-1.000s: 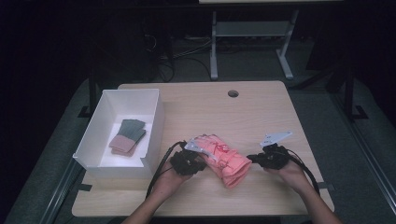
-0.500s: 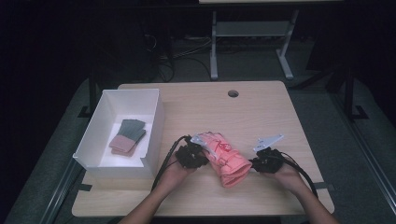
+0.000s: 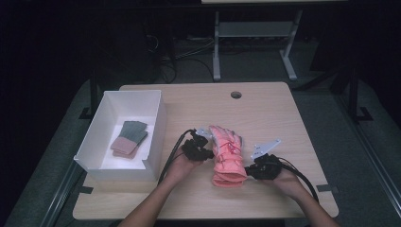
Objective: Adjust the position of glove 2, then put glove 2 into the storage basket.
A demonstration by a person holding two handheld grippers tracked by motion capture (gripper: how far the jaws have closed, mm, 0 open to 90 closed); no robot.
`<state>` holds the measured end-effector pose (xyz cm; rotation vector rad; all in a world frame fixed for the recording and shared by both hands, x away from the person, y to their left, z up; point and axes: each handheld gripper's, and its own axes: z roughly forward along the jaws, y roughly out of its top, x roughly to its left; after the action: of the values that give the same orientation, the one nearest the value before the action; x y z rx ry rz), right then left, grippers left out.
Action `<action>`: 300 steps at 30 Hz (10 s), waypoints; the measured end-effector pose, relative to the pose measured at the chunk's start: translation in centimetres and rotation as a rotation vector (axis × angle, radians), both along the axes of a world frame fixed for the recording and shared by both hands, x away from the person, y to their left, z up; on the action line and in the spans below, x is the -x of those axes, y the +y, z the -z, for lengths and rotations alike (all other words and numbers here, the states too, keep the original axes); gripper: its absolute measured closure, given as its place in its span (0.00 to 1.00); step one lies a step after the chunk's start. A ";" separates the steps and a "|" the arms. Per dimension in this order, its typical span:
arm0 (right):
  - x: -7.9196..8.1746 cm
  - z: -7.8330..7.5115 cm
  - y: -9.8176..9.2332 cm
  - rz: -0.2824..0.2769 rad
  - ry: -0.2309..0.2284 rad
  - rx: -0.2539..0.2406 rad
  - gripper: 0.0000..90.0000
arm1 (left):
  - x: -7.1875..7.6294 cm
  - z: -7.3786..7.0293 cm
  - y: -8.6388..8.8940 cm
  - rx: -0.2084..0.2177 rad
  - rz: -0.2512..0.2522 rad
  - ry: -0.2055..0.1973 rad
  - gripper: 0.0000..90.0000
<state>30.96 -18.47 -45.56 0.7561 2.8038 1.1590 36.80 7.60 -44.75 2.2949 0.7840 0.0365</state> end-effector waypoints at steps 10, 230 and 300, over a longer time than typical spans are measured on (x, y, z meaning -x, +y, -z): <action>1.0 0.0 2.5 -0.072 0.024 -0.019 1.00 | -0.7 0.3 -0.1 0.048 0.042 0.019 1.00; 1.5 -1.4 -4.0 0.298 -0.027 0.001 0.15 | -4.6 -17.9 23.1 0.151 -0.432 0.109 0.68; 1.4 -1.5 -4.2 0.295 -0.020 0.005 0.15 | -5.3 -11.7 24.5 0.054 -0.539 0.097 0.19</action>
<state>29.53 -22.68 -44.11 1.1034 2.5622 1.0994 42.10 32.11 -33.02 1.9848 1.4145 0.1462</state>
